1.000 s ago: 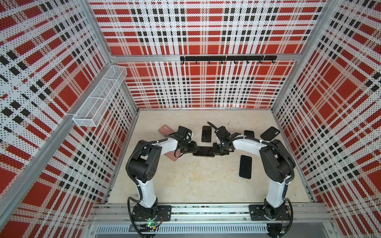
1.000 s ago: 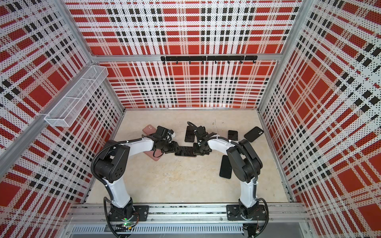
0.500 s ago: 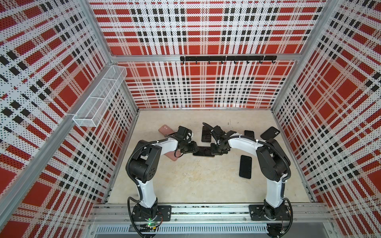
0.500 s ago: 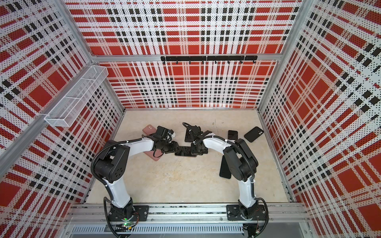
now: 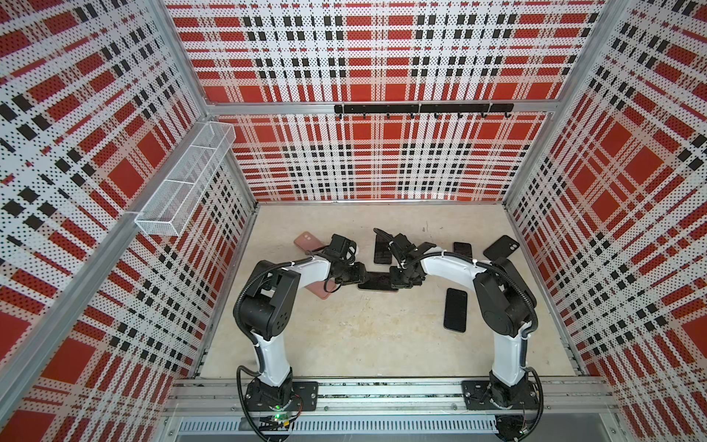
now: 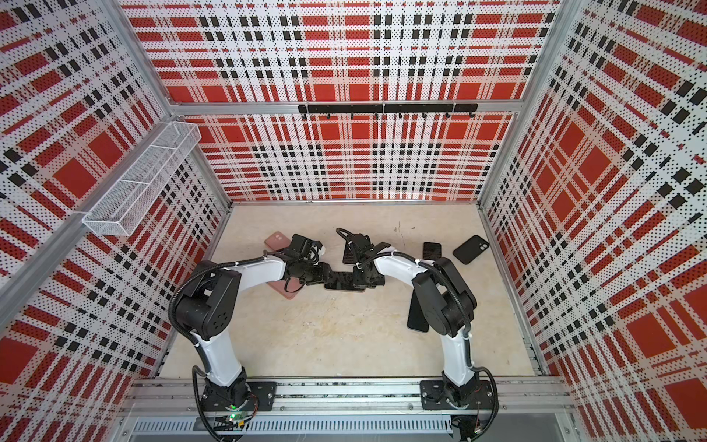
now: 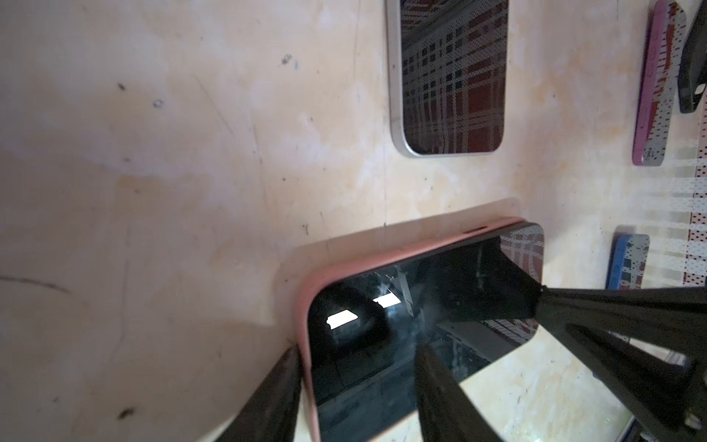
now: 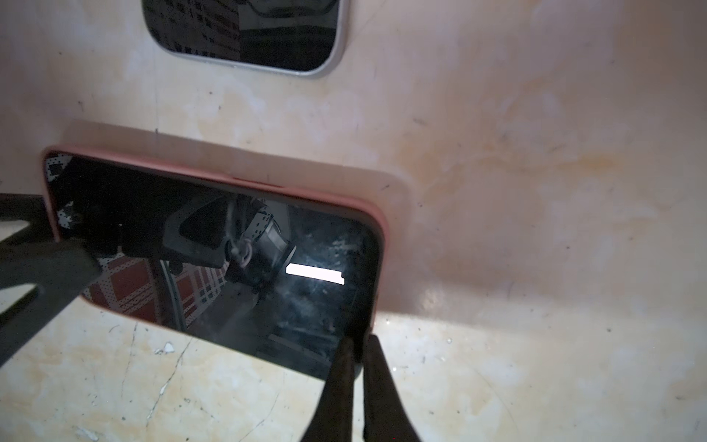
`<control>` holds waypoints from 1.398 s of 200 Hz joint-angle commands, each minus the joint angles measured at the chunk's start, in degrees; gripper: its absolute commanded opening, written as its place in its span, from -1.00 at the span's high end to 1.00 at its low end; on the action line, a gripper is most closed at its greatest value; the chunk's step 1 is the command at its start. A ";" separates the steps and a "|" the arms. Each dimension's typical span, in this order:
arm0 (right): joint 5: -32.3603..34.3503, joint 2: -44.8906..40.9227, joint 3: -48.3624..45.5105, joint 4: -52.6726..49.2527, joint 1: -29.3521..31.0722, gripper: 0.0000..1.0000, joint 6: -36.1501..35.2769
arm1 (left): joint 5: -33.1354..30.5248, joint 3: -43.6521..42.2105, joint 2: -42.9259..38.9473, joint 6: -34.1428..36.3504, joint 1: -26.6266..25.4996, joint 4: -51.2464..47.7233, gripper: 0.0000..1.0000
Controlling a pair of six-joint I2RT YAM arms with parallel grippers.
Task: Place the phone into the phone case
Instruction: 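Press the phone edge down into the case rim with the right gripper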
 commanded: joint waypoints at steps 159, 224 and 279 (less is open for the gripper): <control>-10.03 -9.19 3.40 -7.34 -5.63 0.62 -2.79 | -6.36 -0.19 1.76 2.49 -0.05 -4.23 0.13; -11.52 -4.29 2.37 -5.09 -5.80 0.62 -2.94 | -6.44 -0.13 1.81 2.58 -0.05 -4.42 0.18; -10.82 -1.24 1.72 -3.32 -6.04 0.63 -3.28 | -6.25 -0.10 1.80 2.62 -0.13 -4.42 0.19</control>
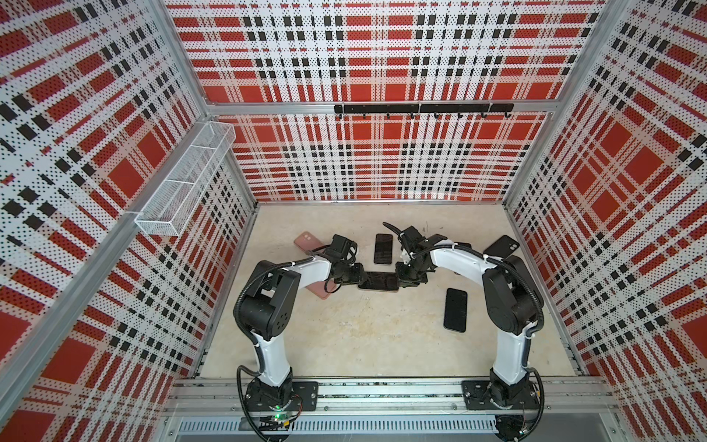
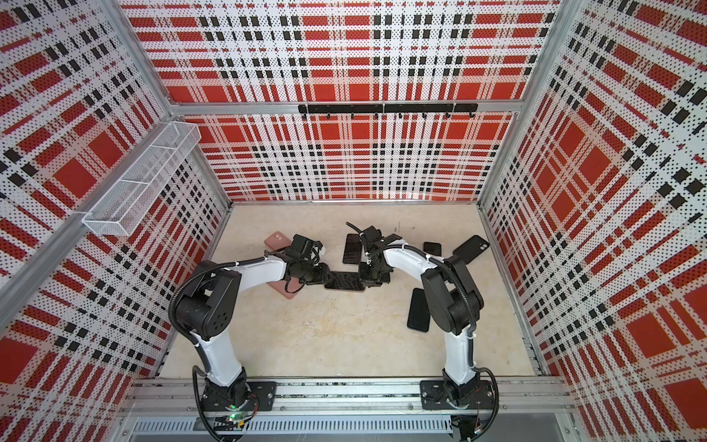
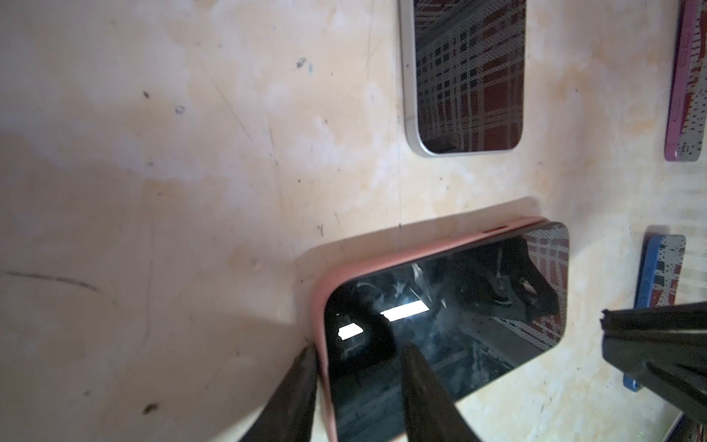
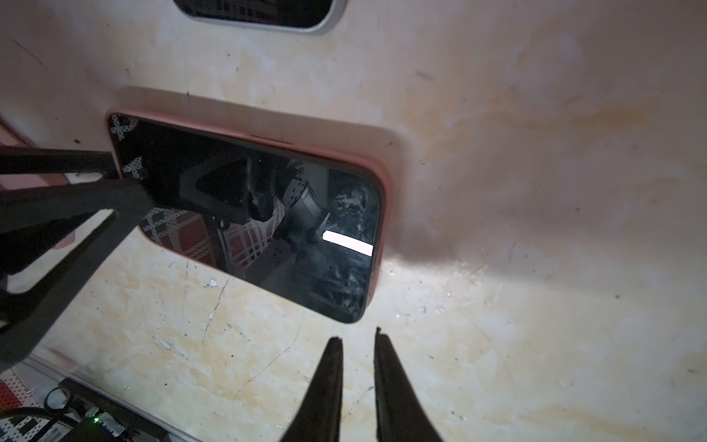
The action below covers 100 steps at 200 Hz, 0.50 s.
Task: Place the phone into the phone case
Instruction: 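Press the phone edge down into the case rim with the right gripper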
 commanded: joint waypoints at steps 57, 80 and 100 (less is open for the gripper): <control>-1.23 3.18 -1.74 3.92 -0.16 0.65 -0.43 | -2.55 -0.15 1.80 1.06 -0.37 -3.46 0.19; -1.65 3.69 -2.75 4.48 -0.17 0.72 -0.05 | -2.68 -0.13 1.74 1.07 -0.29 -3.41 0.19; -1.46 4.76 -3.16 3.95 0.25 0.78 0.08 | -2.55 -0.11 1.74 0.97 -0.29 -3.46 0.20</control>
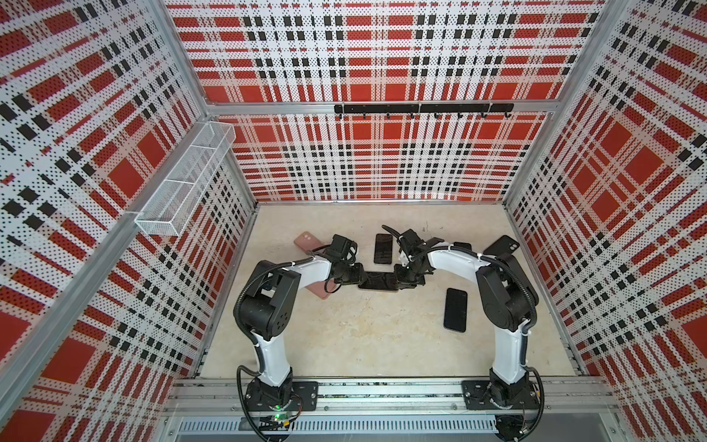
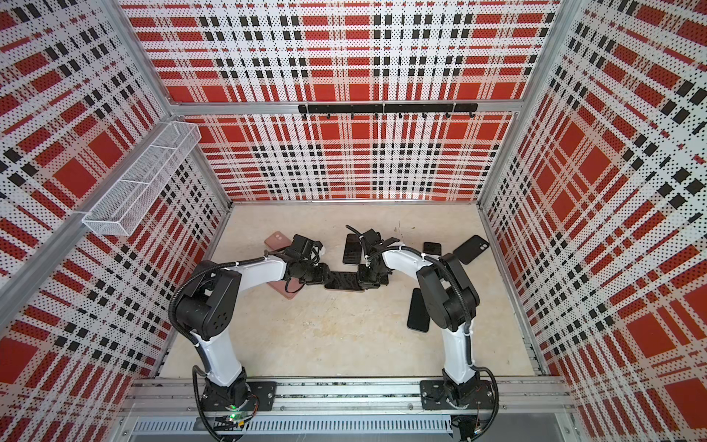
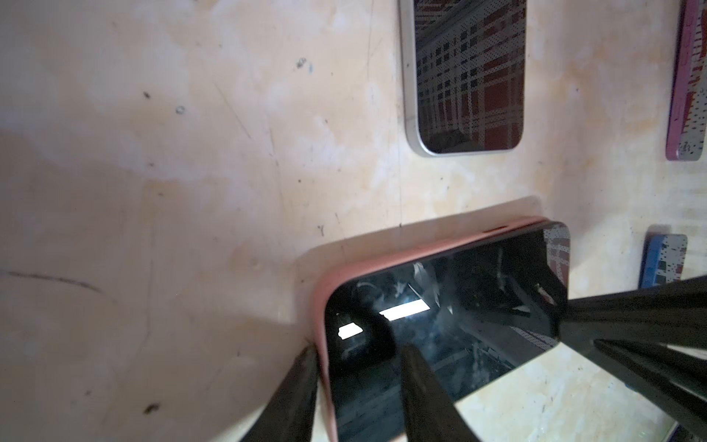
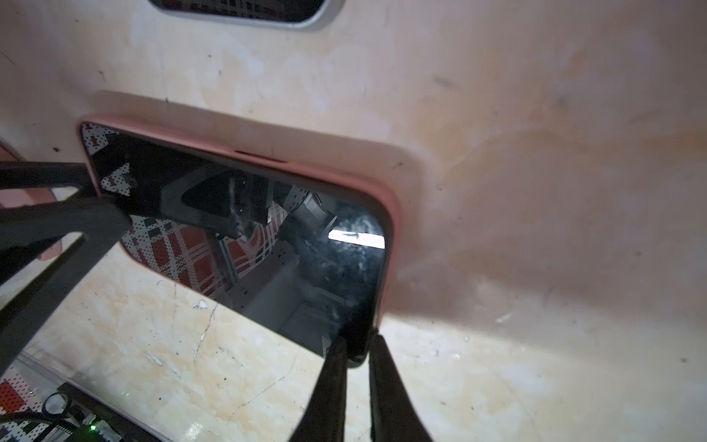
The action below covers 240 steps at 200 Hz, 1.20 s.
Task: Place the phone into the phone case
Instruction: 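Press the phone edge down into the case rim with the right gripper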
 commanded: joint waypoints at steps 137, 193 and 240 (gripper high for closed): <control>5.62 13.16 -6.09 -2.26 5.04 0.83 1.84 | -1.82 -0.04 2.09 0.68 -0.17 -3.37 0.20; 5.97 17.95 -7.31 -1.56 6.60 0.85 2.12 | -1.69 -0.04 2.00 0.59 -0.14 -3.37 0.20; 5.18 20.79 -8.68 0.56 7.16 0.85 2.62 | -1.62 0.00 1.90 0.60 -0.03 -3.35 0.20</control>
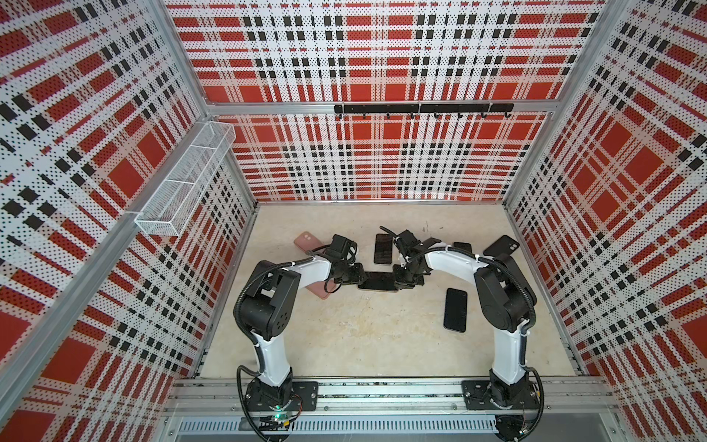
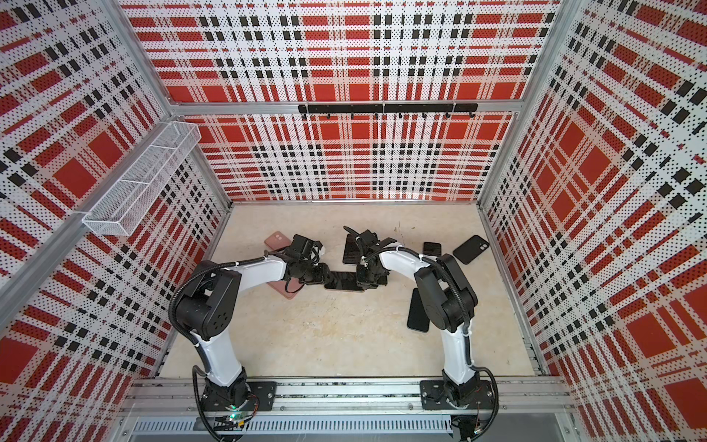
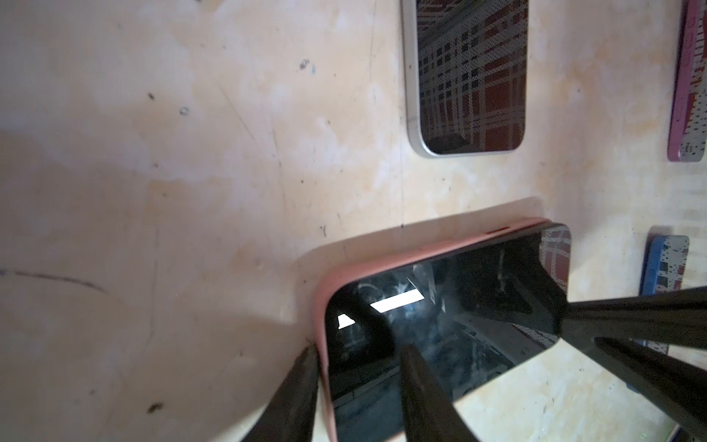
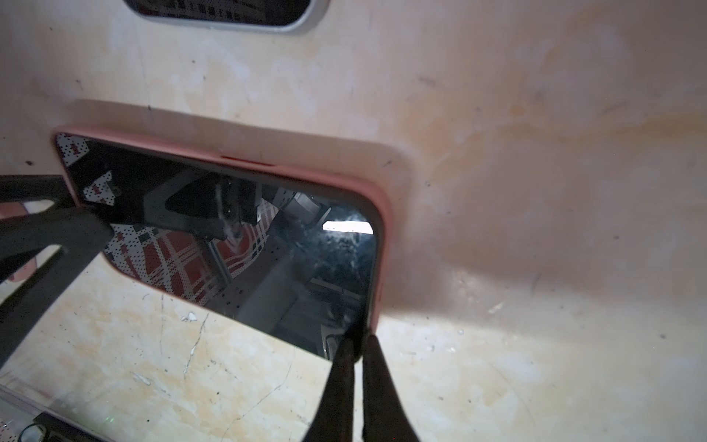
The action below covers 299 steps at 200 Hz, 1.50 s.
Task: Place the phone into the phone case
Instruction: 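Press the phone edge down into the case rim with the right gripper, then open the right gripper and lift it off the cased phone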
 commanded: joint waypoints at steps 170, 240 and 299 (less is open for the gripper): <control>6.53 1.19 12.05 -9.92 -2.98 0.64 -8.66 | -8.19 0.38 1.35 1.67 1.33 -4.11 0.21; 1.98 7.45 17.44 -8.76 -2.97 0.68 -10.38 | -6.44 0.10 2.53 1.20 2.16 -3.00 0.24; 1.49 11.09 16.86 -11.27 -2.88 0.75 -10.91 | -5.16 0.04 3.00 1.03 1.58 -2.90 0.30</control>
